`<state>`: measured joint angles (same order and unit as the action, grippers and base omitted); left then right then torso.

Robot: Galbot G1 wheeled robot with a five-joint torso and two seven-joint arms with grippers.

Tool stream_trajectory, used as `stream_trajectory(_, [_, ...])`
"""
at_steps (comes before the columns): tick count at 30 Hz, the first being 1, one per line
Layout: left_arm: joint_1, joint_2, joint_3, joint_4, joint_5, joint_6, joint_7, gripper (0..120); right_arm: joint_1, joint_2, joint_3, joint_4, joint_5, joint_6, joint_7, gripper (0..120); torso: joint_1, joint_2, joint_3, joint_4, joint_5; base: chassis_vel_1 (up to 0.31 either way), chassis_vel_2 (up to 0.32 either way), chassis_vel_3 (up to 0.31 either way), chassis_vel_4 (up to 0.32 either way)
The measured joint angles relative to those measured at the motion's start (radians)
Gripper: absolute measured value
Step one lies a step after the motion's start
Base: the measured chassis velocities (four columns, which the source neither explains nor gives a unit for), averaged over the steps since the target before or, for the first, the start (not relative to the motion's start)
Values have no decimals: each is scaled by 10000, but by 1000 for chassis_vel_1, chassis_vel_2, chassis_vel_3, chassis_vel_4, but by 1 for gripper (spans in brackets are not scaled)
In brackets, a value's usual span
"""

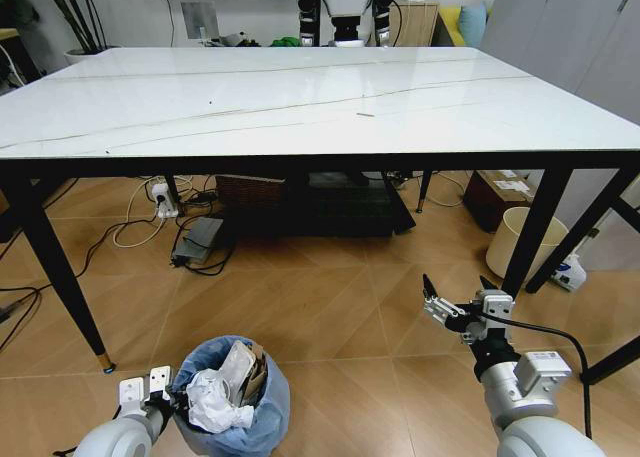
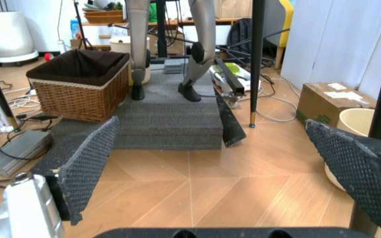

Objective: Pick up the trash bin and place the trash from the table into it.

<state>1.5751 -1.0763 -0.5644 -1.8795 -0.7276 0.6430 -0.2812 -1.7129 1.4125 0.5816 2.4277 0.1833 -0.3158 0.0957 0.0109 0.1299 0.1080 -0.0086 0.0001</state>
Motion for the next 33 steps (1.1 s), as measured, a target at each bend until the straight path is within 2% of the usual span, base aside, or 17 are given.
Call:
stream_trajectory(4, [-6,-8,0,5,-33,5,-37,4,3,9,-3,-1,0,0,0,100,0,1,1,1,0,0,0,0,0])
stream_trajectory(7, [-4,-15,15,-29,-33,-93,-42,19,5,13,-5,-4,1,0,0,100,0,2,2,0,0,0,0,0,0])
stream_trajectory(9, [4,-16,21,-43,6,-159,-42,22,6,14,-5,-4,1,0,0,100,1,2,2,0,0,0,0,0,0])
stream_trajectory(15, [267,73,-33,-501,210,-360,97,48,87,-9,143,-4,157,4,10,100,1,3,2,0,0,0,0,0,0])
stream_trajectory(16, [267,73,-33,-501,210,-360,97,48,87,-9,143,-4,157,4,10,100,1,3,2,0,0,0,0,0,0])
stream_trajectory(19, [479,128,-163,-817,776,-542,497,61,122,-52,220,6,259,-4,24,100,1,4,3,0,0,0,0,0,0])
stream_trajectory(20, [479,128,-163,-817,776,-542,497,61,122,-52,220,6,259,-4,24,100,1,4,3,0,0,0,0,0,0])
stream_trajectory(27, [842,164,-275,-1334,1088,-665,532,90,177,-88,248,-38,315,-19,34,100,1,5,3,0,0,0,0,0,0])
stream_trajectory(28, [842,164,-275,-1334,1088,-665,532,90,177,-88,248,-38,315,-19,34,100,1,5,3,0,0,0,0,0,0])
stream_trajectory(30, [841,148,-239,-1480,1040,-678,389,98,176,-89,235,-44,316,-22,35,100,1,5,3,0,-1,0,0,0,0])
stream_trajectory(33, [842,149,-234,-1831,926,-828,257,100,174,-88,248,-35,336,-26,40,100,1,4,4,0,-1,0,0,0,0])
